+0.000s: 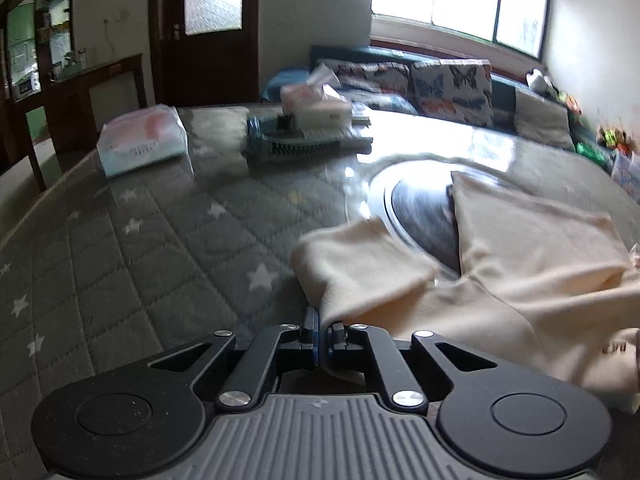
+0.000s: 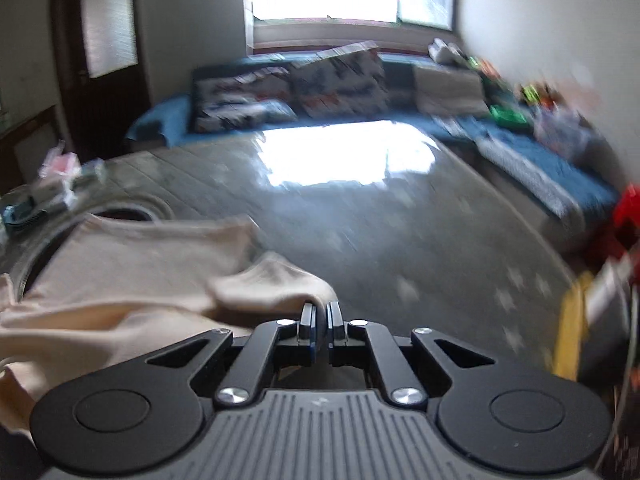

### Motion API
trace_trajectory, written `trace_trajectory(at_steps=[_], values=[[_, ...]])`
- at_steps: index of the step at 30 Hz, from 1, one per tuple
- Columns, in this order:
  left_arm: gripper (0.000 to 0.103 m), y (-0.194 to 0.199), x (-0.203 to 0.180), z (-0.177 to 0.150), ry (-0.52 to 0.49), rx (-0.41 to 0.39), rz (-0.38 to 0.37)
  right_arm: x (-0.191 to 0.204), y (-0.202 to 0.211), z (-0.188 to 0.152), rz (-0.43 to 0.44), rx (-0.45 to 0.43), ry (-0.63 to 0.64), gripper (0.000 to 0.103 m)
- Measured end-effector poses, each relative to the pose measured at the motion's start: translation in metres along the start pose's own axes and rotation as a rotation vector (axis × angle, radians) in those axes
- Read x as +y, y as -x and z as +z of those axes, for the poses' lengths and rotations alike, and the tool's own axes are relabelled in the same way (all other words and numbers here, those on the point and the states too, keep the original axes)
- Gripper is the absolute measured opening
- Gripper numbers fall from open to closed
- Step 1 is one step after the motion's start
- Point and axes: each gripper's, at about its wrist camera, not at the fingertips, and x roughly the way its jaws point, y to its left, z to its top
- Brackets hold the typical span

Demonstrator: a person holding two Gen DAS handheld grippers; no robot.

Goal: Fold clothes

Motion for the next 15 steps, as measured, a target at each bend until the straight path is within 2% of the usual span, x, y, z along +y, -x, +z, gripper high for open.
trace_trajectory(at_steps=[1,2,3,7,9,11,15], values=[[0.009,0.001,0.0,-0.002,-0.01,0.005,-0.005,-0.005,0.0,-0.004,-0.01,0.012,-0.007,0.009],[0.015,0.003,0.0,-0.003,-0.019,0.006,-0.006,-0.01,-0.001,-0.009,-0.02,0.024,-0.015,0.016],[0.019,0.006,0.0,-0.004,-0.028,0.008,-0.008,-0.014,-0.001,-0.013,-0.03,0.036,-0.022,0.018],[0.024,0.021,0.0,-0.005,-0.077,-0.018,-0.039,-0.018,0.002,-0.017,-0.031,0.03,-0.005,0.021],[0.026,0.03,-0.002,-0.003,-0.103,-0.05,-0.043,-0.013,0.001,-0.014,-0.009,0.026,0.021,0.026],[0.028,0.038,-0.002,0.0,-0.105,-0.081,-0.046,-0.003,-0.003,-0.009,0.013,0.022,0.055,0.04],[0.042,0.049,0.003,0.007,-0.096,-0.129,-0.033,0.017,-0.019,-0.004,0.025,0.037,0.13,0.047]])
